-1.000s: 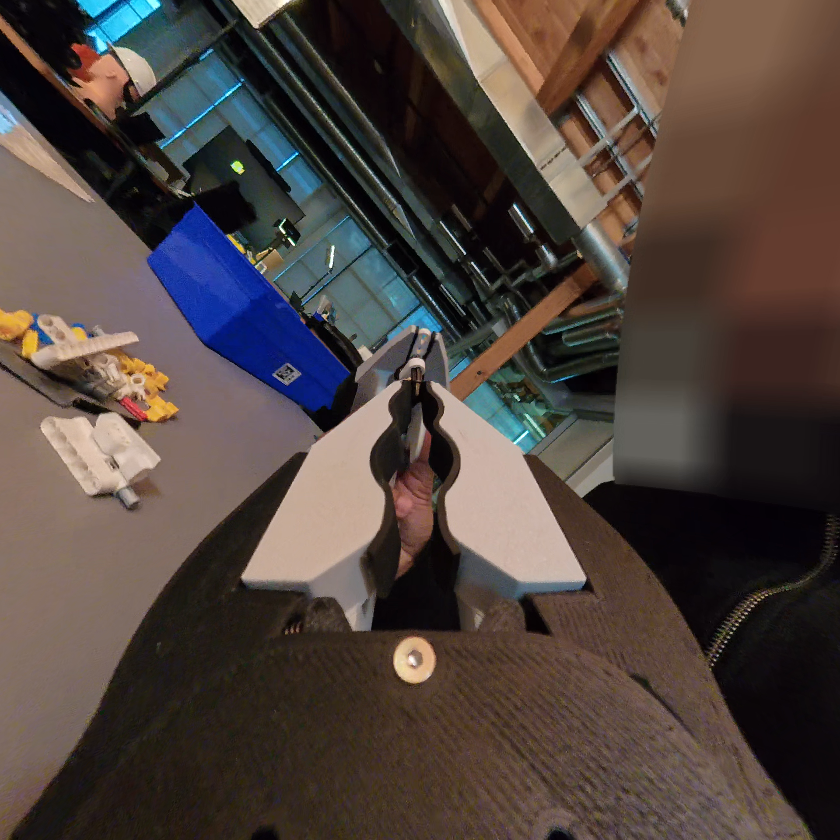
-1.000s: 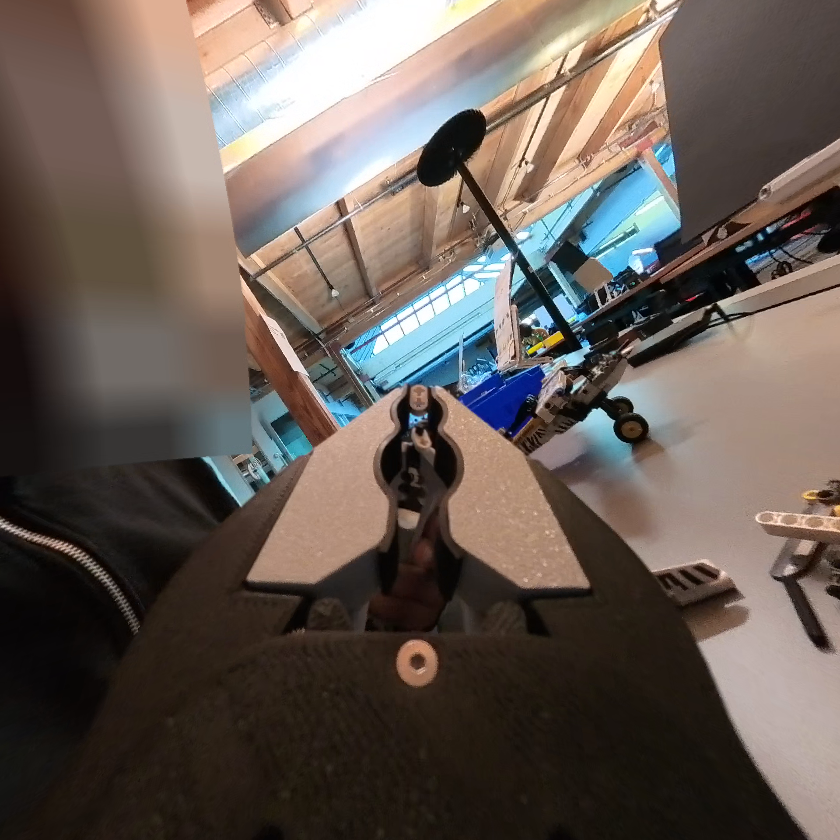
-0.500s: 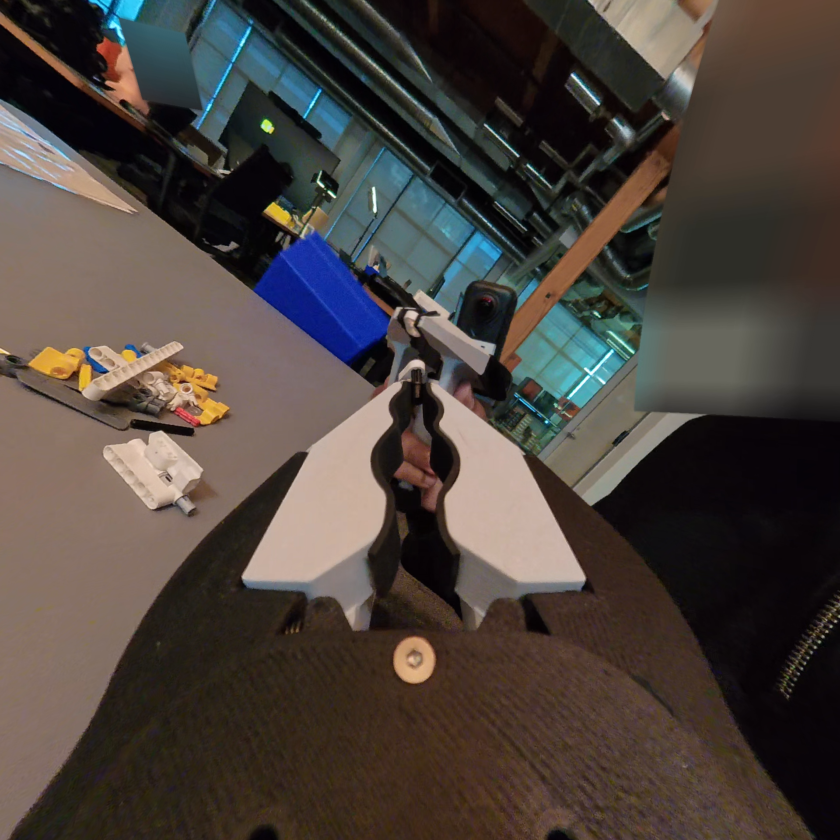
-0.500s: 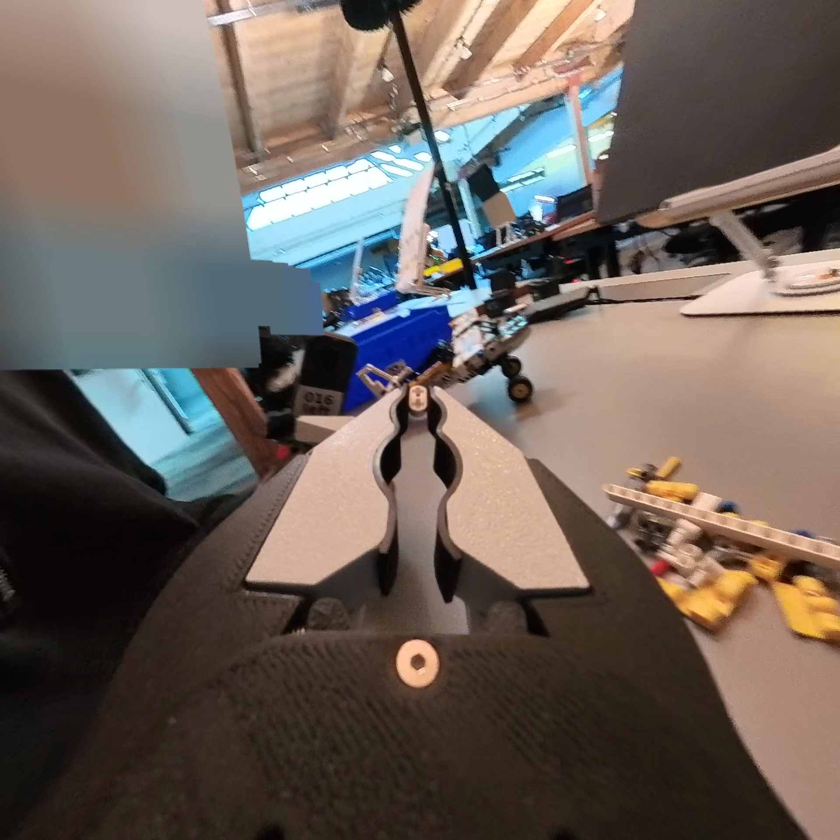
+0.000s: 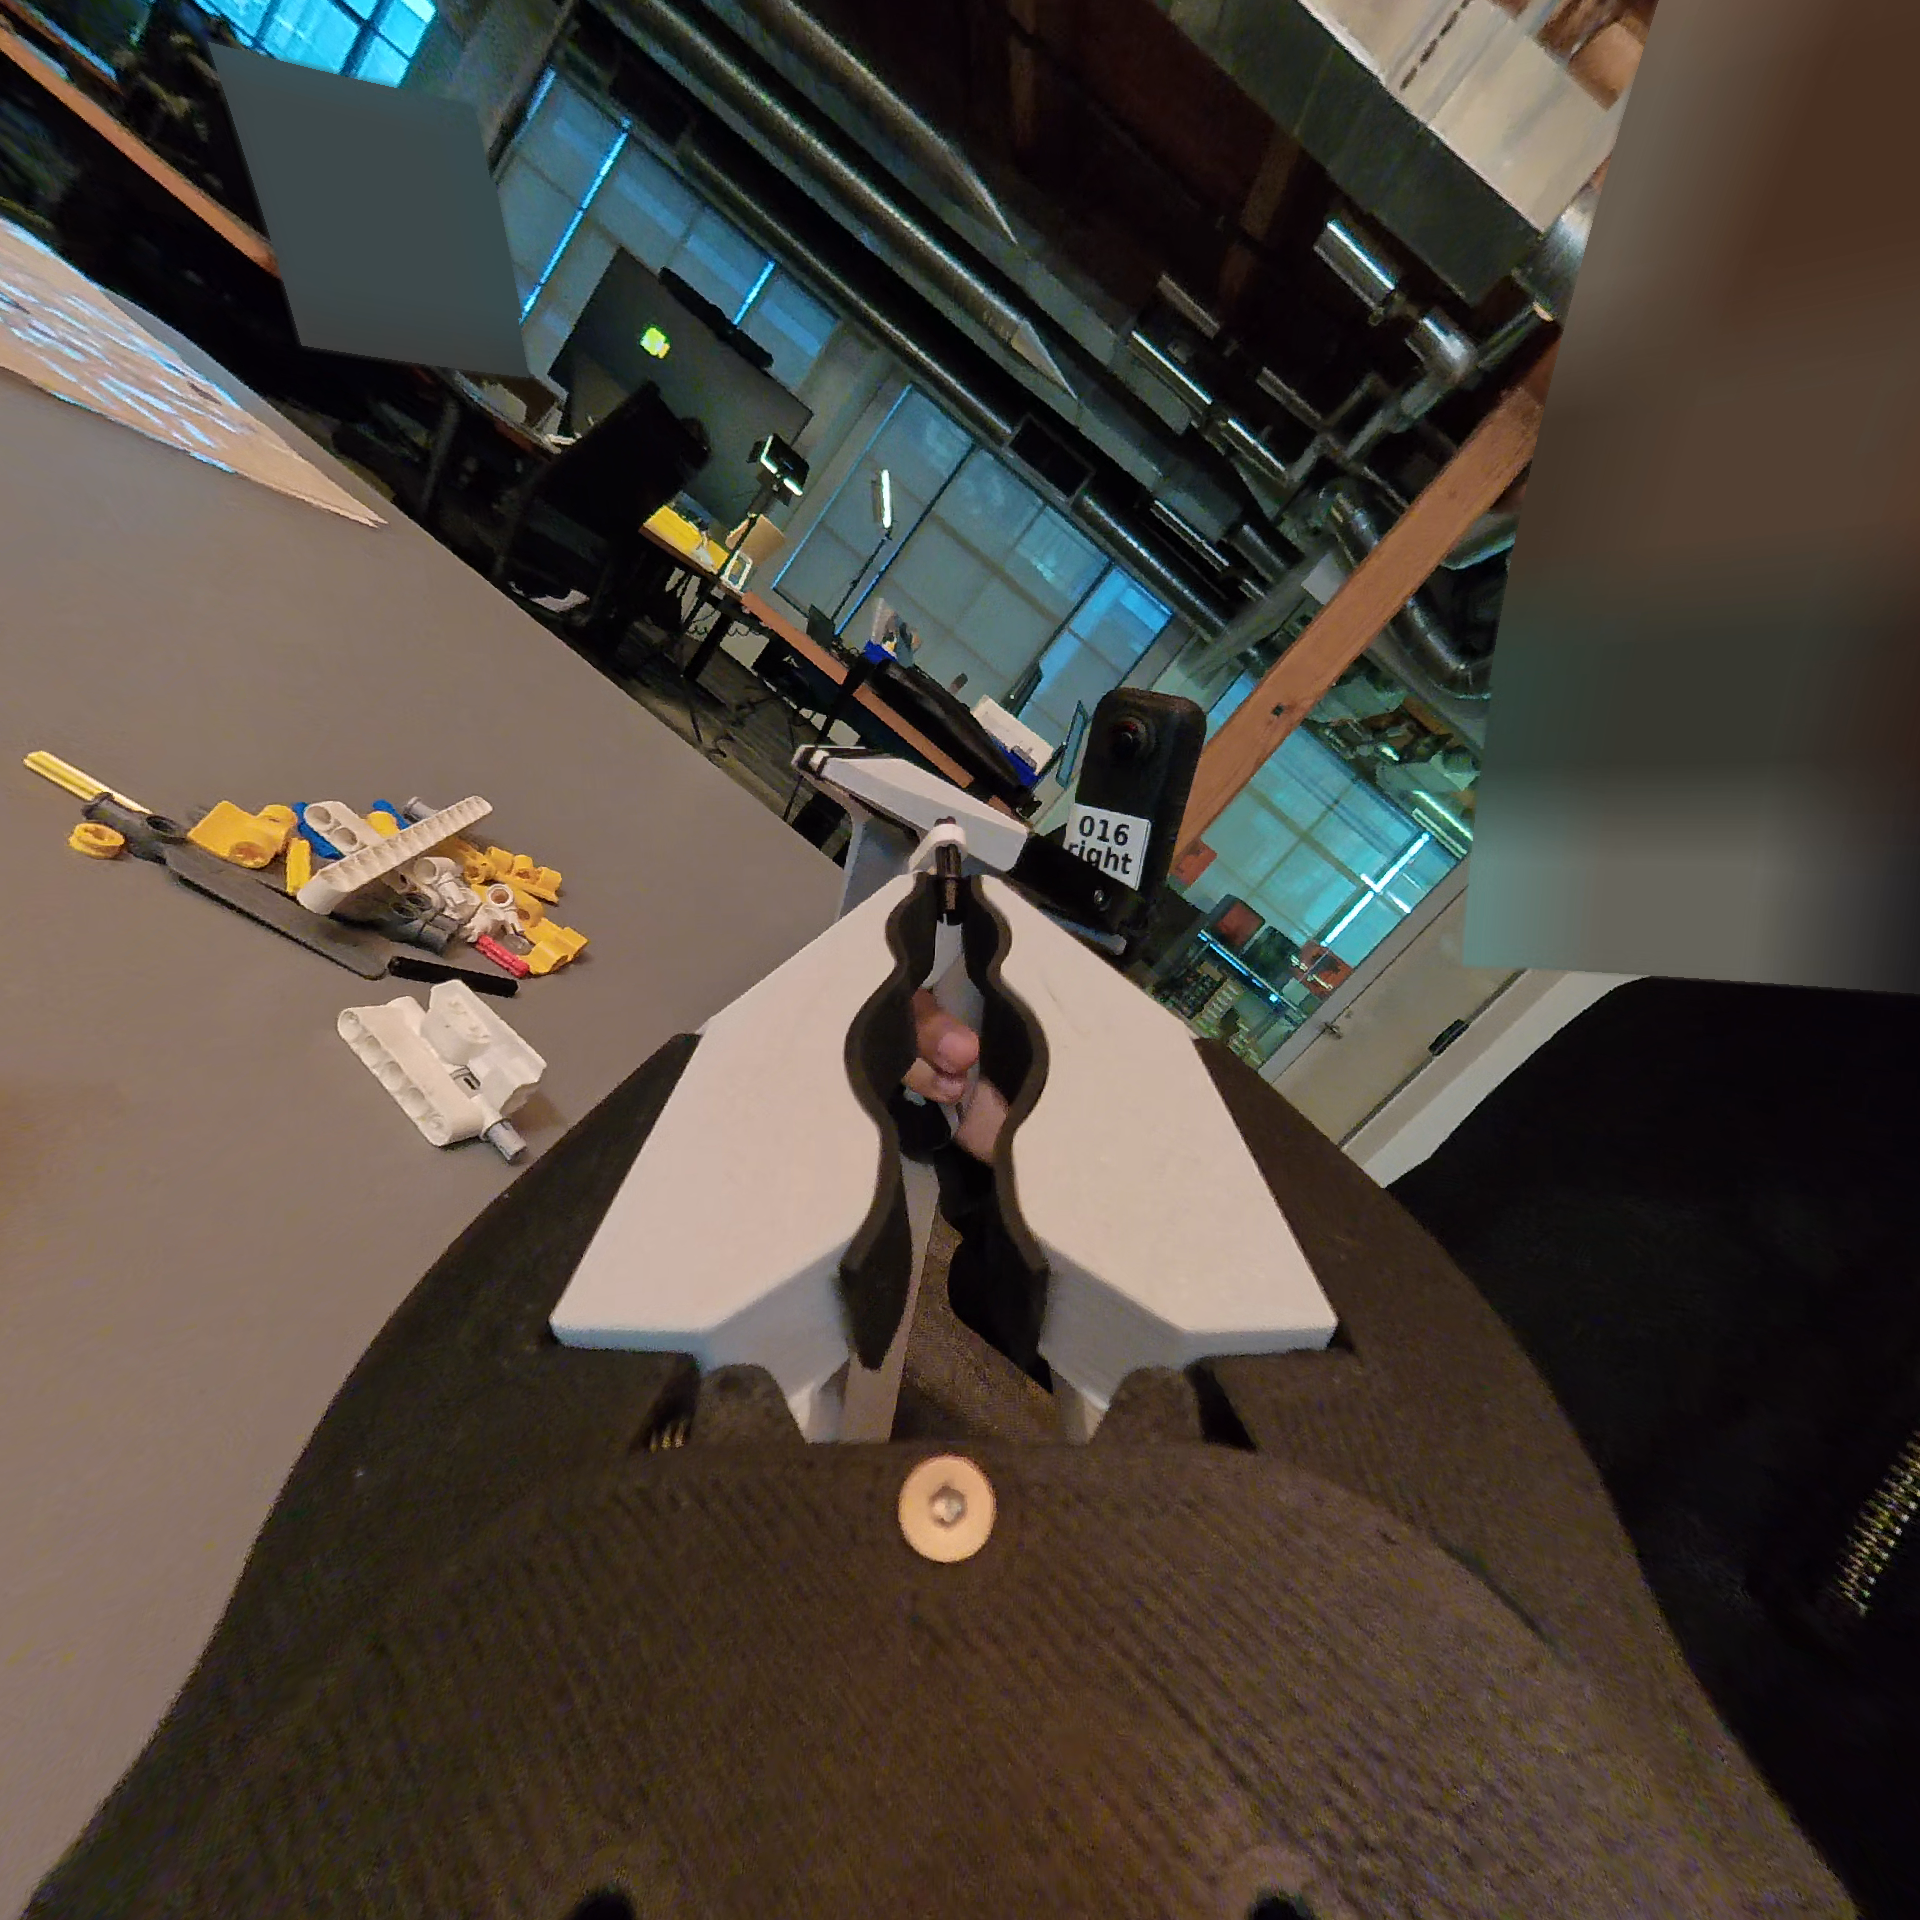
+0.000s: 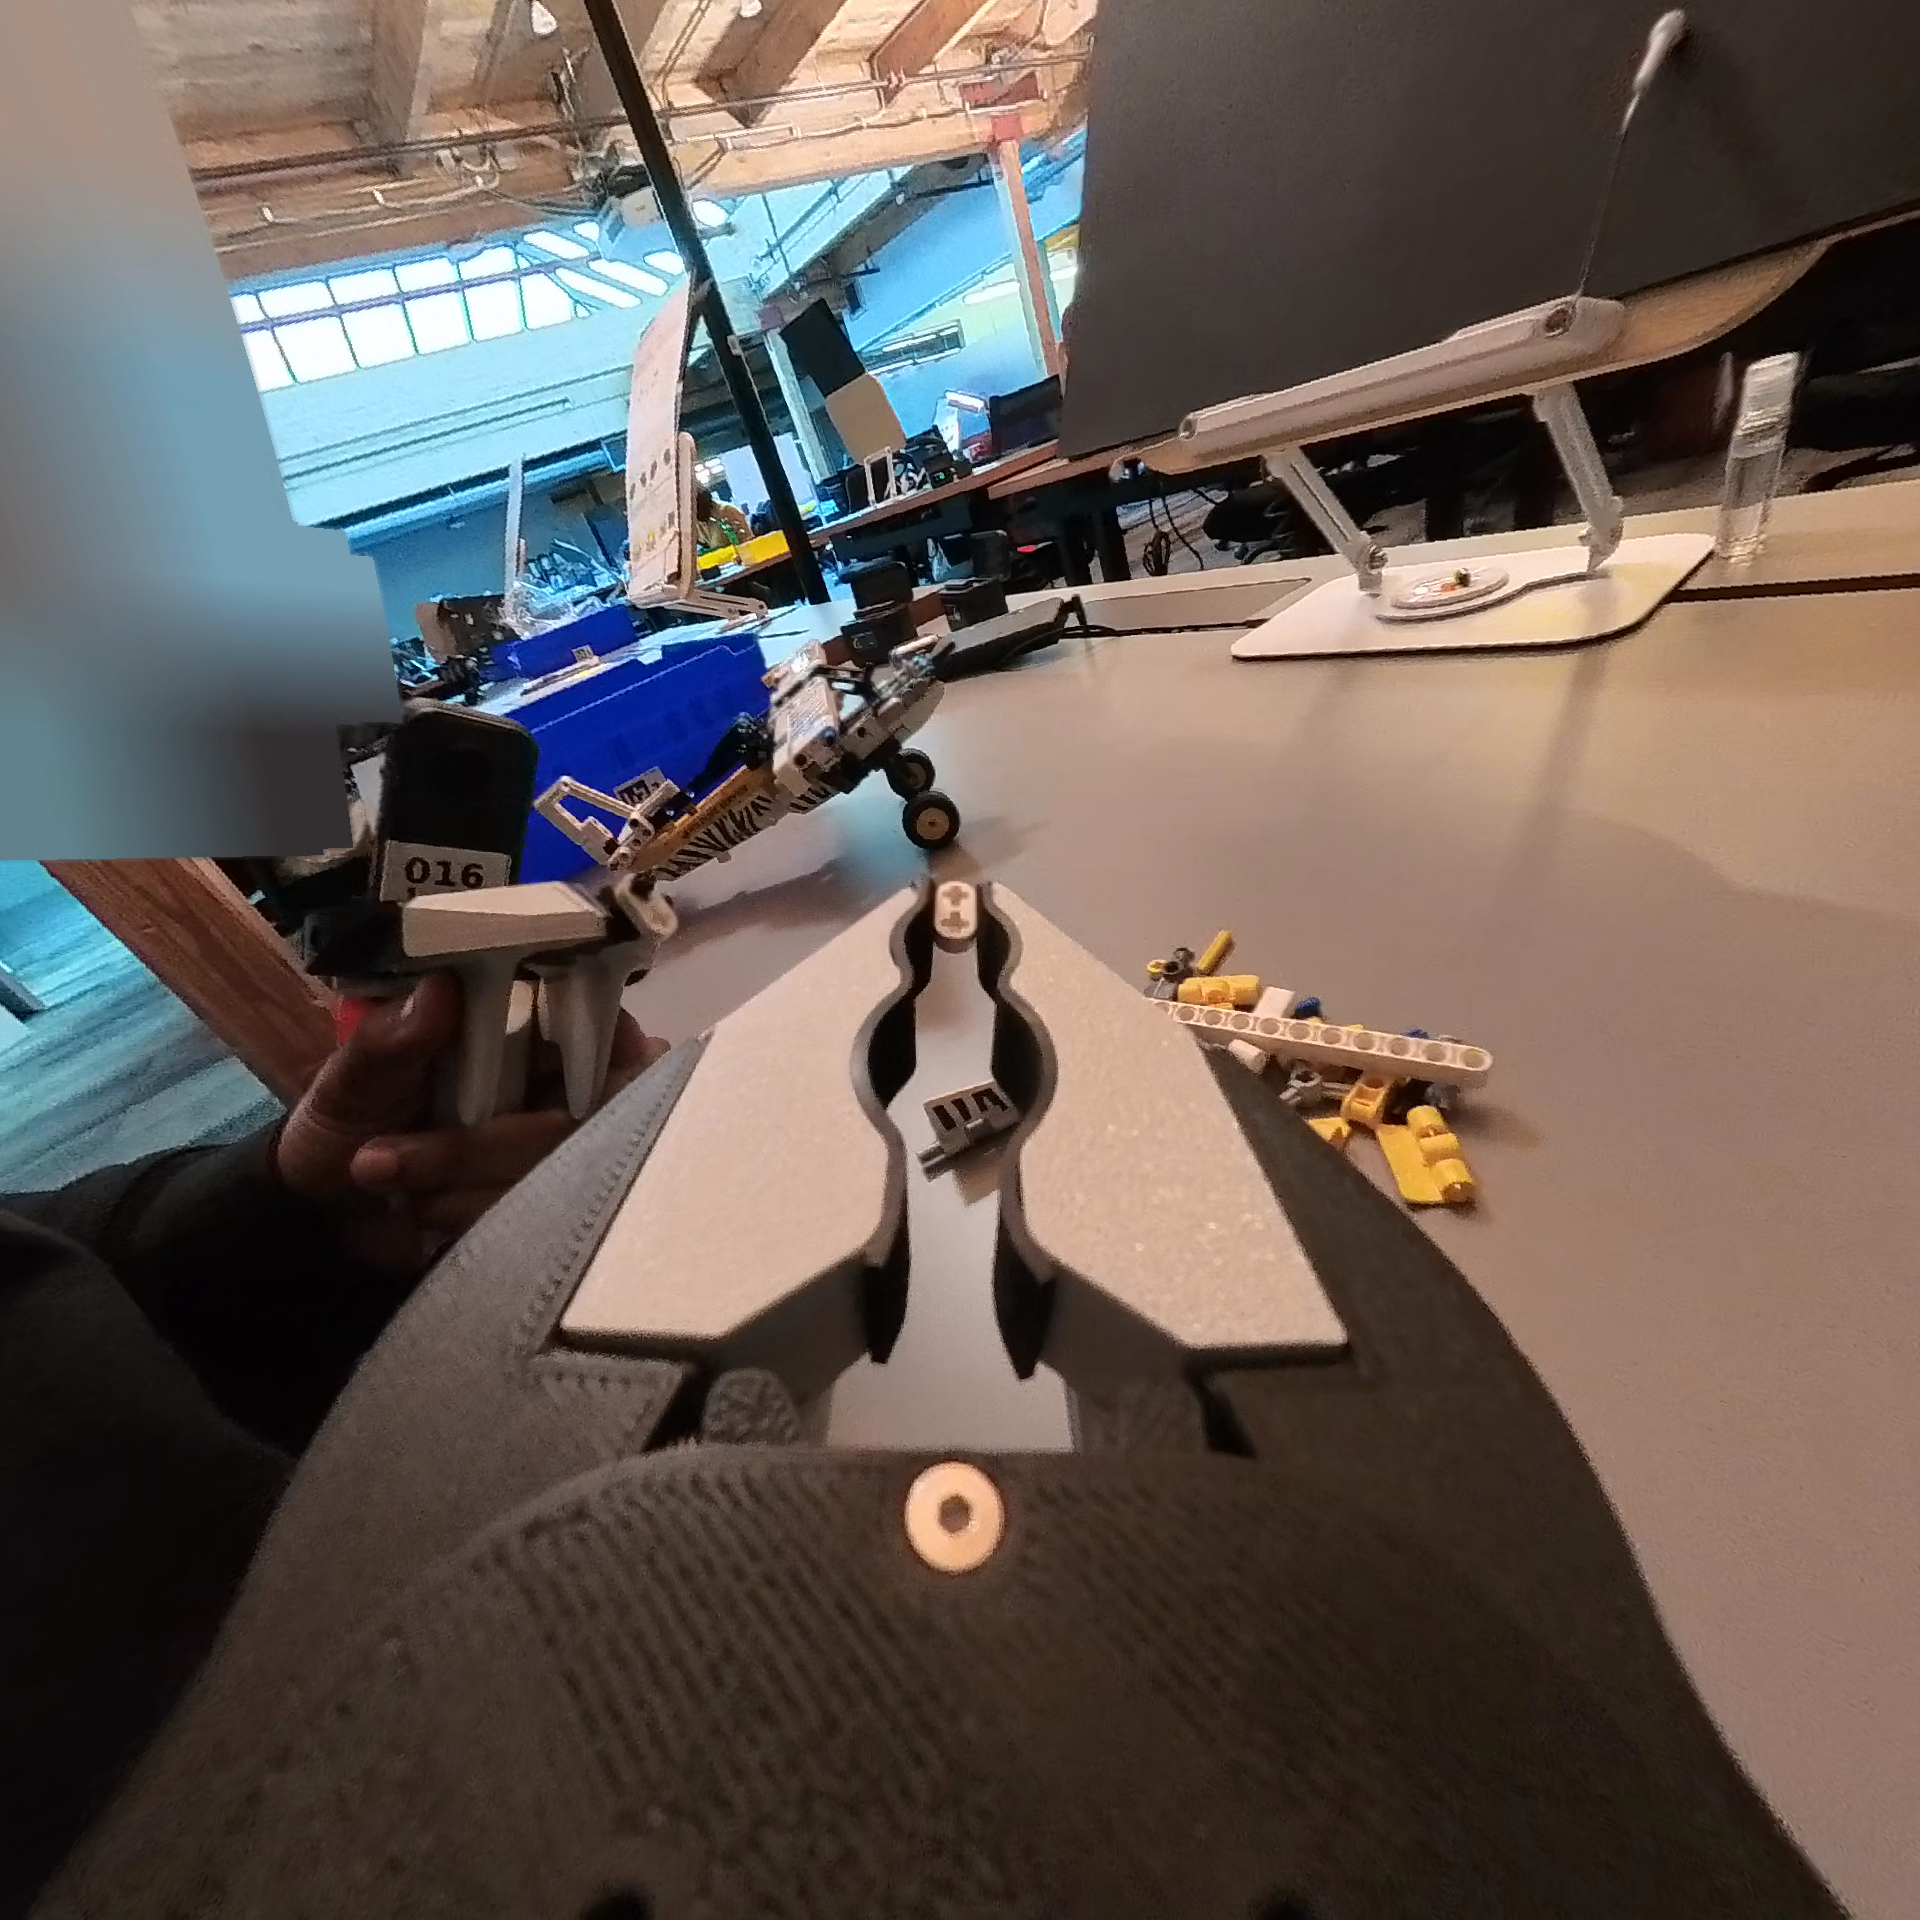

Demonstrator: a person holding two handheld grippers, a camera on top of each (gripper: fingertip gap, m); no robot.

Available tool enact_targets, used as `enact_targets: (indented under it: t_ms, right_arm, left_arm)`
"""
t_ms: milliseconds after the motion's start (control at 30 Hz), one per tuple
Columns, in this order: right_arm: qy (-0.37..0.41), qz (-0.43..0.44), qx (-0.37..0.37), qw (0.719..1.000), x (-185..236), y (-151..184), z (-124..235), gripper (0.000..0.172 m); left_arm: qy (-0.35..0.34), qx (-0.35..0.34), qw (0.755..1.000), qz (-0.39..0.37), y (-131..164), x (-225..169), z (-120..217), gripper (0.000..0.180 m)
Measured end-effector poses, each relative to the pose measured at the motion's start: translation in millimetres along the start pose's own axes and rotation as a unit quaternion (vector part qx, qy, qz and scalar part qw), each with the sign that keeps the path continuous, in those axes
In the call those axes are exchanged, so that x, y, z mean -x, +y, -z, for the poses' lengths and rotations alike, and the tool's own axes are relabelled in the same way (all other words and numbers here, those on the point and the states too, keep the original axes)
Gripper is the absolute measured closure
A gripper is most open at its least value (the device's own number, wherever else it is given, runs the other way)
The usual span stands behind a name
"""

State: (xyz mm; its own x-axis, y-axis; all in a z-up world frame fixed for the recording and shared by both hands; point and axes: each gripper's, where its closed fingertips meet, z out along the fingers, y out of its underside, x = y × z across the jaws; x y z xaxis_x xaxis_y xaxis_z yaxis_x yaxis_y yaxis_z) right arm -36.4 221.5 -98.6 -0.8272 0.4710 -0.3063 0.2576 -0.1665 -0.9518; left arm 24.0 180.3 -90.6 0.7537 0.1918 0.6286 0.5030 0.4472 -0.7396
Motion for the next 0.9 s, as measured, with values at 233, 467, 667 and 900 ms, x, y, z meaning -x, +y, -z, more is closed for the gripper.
enact_targets:
  t_ms: [233,467,667,900]
  right_arm:
    - [0.018,0.019,0.045,0.999,3,13,-3,0.166]
    - [0.136,0.077,0.134,0.979,-48,27,31,0.166]
    - [0.160,0.066,0.150,0.973,-67,27,45,0.164]
    - [0.159,0.108,0.131,0.972,-60,20,44,0.161]
  left_arm:
    - [-0.008,0.008,1.000,0.000,1,6,-5,0.180]
    - [-0.036,0.010,0.999,-0.003,2,15,-9,0.179]
    - [-0.063,0.020,0.998,0.014,4,27,-18,0.180]
    - [-0.157,0.058,0.985,0.027,7,62,-19,0.179]
